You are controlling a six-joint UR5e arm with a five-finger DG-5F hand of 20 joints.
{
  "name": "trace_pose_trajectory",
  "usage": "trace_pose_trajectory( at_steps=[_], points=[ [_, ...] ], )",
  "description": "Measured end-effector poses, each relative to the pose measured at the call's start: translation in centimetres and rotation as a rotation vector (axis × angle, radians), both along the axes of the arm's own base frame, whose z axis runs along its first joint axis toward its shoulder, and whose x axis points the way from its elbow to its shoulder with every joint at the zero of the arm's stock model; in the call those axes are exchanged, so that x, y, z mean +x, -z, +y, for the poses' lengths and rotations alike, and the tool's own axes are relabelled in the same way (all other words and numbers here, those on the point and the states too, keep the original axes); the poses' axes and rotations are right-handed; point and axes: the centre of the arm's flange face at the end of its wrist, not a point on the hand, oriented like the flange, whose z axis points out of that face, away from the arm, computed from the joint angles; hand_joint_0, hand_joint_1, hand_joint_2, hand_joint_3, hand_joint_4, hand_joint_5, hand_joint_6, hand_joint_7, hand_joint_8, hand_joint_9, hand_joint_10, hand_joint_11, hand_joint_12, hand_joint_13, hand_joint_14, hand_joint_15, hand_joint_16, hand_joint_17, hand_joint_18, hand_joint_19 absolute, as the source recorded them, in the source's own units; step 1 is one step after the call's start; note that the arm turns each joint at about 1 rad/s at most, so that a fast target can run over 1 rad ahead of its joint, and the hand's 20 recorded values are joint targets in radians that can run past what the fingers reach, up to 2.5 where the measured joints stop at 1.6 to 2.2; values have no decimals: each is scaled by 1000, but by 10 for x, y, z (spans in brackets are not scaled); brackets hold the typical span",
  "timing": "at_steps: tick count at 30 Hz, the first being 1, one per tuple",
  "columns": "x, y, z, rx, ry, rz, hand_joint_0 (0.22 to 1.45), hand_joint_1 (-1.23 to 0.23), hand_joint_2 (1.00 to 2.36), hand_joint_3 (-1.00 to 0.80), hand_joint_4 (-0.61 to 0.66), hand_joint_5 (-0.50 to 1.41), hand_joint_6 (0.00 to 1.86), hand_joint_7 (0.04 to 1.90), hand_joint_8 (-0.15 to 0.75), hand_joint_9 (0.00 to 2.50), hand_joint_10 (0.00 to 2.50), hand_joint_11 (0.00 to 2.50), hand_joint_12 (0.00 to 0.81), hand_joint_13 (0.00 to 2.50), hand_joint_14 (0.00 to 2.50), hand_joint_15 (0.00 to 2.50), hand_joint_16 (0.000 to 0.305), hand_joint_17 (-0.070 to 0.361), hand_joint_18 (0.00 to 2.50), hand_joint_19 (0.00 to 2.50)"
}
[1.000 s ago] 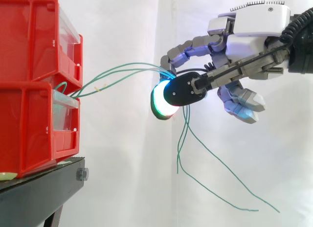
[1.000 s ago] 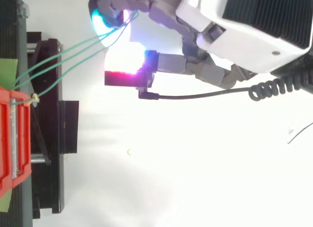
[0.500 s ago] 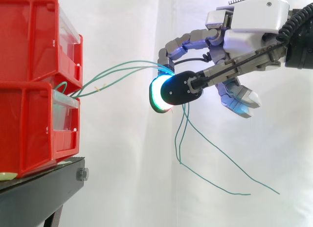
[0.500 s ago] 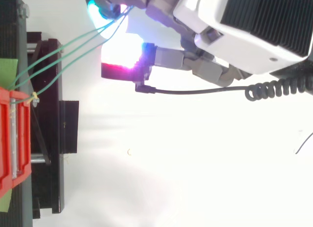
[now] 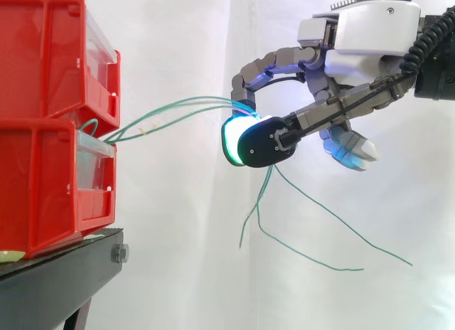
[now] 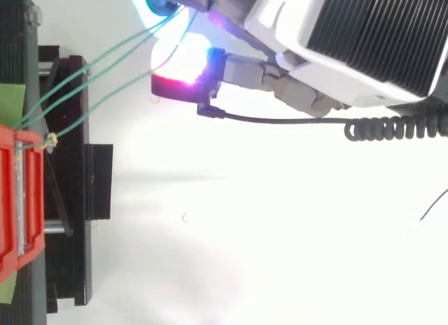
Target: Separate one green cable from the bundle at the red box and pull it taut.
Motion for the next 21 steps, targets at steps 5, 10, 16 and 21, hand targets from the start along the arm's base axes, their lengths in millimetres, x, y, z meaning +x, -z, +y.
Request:
trace_pose_trajectory(
  at_steps=[5, 10, 16, 21],
  points=[
    [1, -1, 0, -60, 10, 8, 722, -743, 1017, -184, -102, 149, 502, 1287, 253, 2159, 22, 638, 420, 1807, 24, 815, 59, 133, 1586, 812],
    [3, -5, 1, -128, 28, 0, 722, -742, 1017, -186, -101, 149, 502, 1287, 251, 2155, 24, 635, 423, 1807, 24, 817, 59, 132, 1586, 813],
    [4, -7, 1, -151, 32, -8, 722, -740, 1017, -192, -101, 149, 502, 1285, 250, 2155, 24, 628, 424, 1806, 25, 817, 59, 132, 1585, 815],
    [5, -8, 2, -188, 36, -5, 720, -740, 1018, -189, -102, 148, 502, 1290, 251, 2156, 24, 634, 419, 1805, 24, 814, 58, 131, 1587, 812]
  ],
)
